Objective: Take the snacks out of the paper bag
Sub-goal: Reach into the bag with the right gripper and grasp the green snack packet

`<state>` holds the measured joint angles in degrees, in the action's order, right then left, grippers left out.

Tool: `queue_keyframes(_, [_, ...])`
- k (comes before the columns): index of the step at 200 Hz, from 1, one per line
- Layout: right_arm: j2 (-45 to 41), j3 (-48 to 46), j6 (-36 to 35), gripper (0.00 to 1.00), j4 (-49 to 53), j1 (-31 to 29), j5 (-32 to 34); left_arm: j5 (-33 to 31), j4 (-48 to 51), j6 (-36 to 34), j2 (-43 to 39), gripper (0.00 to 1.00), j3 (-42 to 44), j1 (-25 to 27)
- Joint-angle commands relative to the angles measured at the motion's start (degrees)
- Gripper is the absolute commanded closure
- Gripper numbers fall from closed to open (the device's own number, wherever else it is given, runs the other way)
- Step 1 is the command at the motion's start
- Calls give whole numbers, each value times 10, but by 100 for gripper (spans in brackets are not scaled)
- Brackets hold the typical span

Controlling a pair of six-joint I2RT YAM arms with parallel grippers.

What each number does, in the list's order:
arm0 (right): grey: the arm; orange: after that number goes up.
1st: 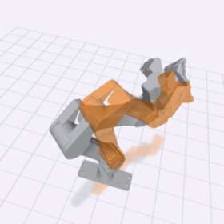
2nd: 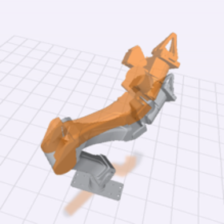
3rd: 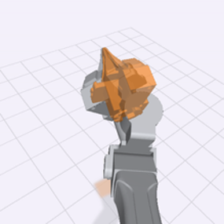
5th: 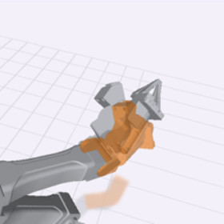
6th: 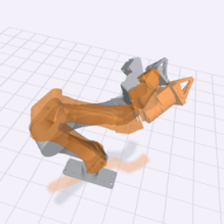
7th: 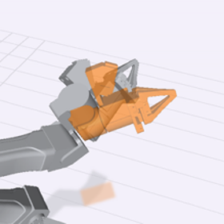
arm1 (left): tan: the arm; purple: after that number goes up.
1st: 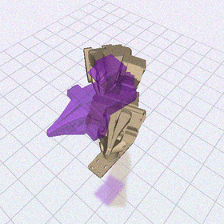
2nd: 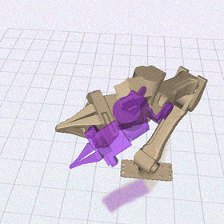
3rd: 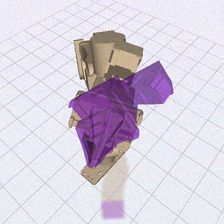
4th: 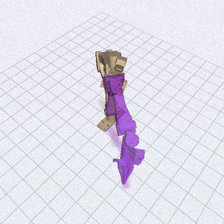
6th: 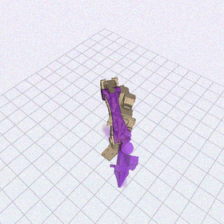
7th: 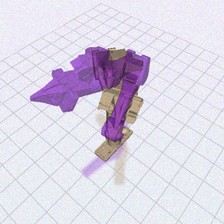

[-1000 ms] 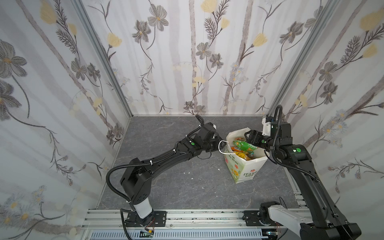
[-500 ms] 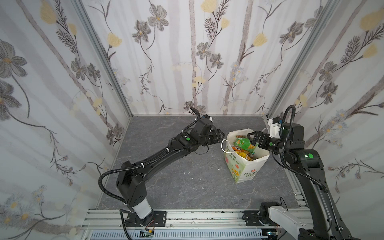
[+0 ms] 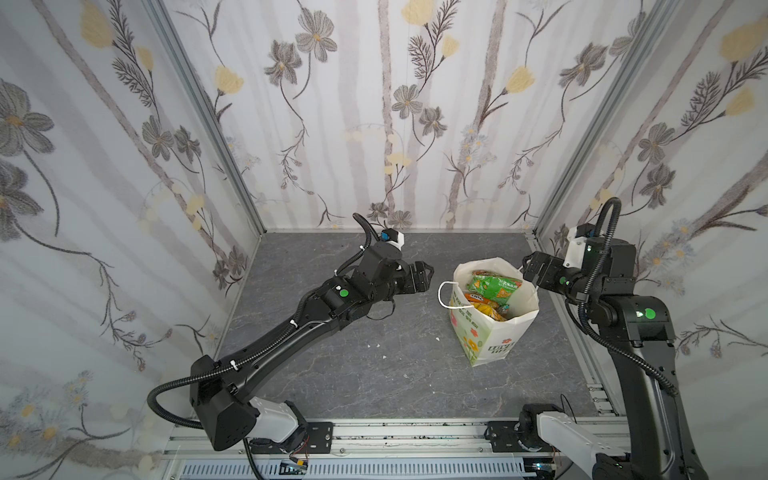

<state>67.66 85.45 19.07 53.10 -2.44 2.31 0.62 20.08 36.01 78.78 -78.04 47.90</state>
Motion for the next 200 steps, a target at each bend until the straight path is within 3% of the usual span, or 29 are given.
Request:
queue_keyframes(1, [-11, 38, -10, 0, -4, 0, 49, -13, -17, -52, -33, 9, 14, 0])
queue_keyframes(35, [-42, 50, -33, 0, -58, -11, 8, 6, -25, -107, -105, 5, 46, 2])
queue_keyframes(65, [-3, 62, -91, 3, -55, -62, -62, 50, -44, -166, -164, 1, 85, 5])
queue_keyframes(111, [102, 71, -137, 5, 4, -114, -44, 61, -5, -229, -213, 0, 105, 12])
queue_keyframes(171, [211, 68, -173, 9, 56, -134, -30, 7, 16, -247, -231, 0, 126, 12])
queue_keyframes(200, [250, 68, -177, 2, 65, -136, 7, 16, 3, -252, -233, 0, 133, 11])
